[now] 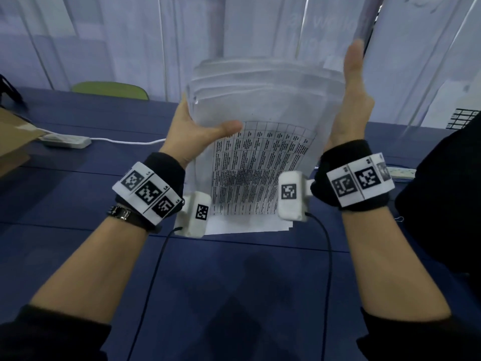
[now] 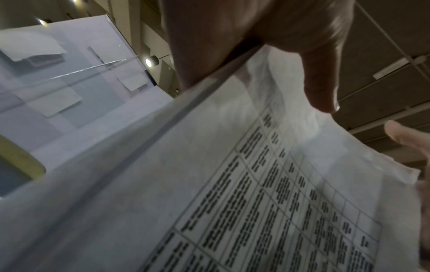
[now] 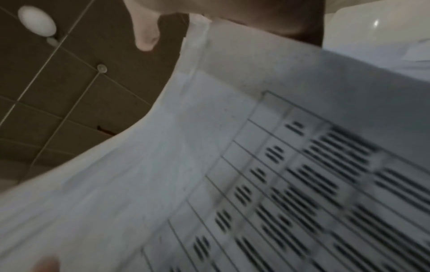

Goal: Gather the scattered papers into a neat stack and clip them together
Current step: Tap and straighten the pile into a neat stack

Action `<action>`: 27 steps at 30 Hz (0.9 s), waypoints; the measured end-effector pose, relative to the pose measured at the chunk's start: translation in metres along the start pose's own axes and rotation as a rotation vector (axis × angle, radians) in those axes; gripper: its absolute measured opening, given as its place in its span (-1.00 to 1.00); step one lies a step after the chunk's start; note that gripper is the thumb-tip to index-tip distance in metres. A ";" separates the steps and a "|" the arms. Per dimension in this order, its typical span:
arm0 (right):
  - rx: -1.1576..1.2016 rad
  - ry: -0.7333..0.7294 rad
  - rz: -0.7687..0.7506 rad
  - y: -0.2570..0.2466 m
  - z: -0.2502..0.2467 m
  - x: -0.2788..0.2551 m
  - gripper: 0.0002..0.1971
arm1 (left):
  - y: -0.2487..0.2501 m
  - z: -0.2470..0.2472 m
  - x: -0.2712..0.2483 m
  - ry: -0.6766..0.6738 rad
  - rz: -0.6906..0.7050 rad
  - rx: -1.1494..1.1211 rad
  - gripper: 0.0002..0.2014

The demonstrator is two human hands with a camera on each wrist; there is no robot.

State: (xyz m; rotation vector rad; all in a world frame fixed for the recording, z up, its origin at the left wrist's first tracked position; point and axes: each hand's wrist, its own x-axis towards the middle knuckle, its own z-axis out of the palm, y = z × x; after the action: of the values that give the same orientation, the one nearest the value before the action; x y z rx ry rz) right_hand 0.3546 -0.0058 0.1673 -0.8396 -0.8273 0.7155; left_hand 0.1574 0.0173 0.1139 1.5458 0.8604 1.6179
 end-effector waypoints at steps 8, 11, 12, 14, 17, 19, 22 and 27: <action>-0.067 -0.078 -0.042 0.017 0.001 0.017 -0.77 | -0.009 0.000 0.001 0.159 0.018 0.098 -0.83; -0.381 -0.155 -0.250 0.028 -0.009 0.021 -0.82 | -0.012 0.005 -0.001 0.162 0.042 0.141 -0.84; -0.533 -0.202 -0.306 0.027 -0.014 0.020 -0.93 | -0.013 0.006 -0.002 0.164 0.057 0.161 -0.83; -0.799 -0.358 -0.358 0.022 -0.022 0.016 -0.60 | -0.015 0.011 -0.002 0.168 0.104 0.194 -0.80; -1.354 -0.584 -0.444 0.014 -0.023 0.006 -0.21 | -0.015 0.027 -0.001 0.119 0.153 0.226 -0.69; -1.462 -0.605 -0.534 0.020 -0.018 0.005 -0.50 | -0.012 0.040 -0.005 0.049 0.200 0.268 -0.67; -1.226 -0.566 -0.501 0.034 -0.022 0.008 -0.74 | -0.009 0.045 -0.015 0.008 0.253 0.359 -0.83; -0.584 -0.212 -0.314 0.038 -0.067 0.020 -0.85 | -0.031 -0.007 -0.026 0.148 -0.113 1.105 -0.37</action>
State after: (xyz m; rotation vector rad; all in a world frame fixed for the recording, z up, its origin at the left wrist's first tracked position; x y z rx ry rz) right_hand 0.4126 0.0052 0.1143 -1.1282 -1.3605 0.2811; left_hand 0.1526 0.0112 0.0733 1.9971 2.1015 1.1916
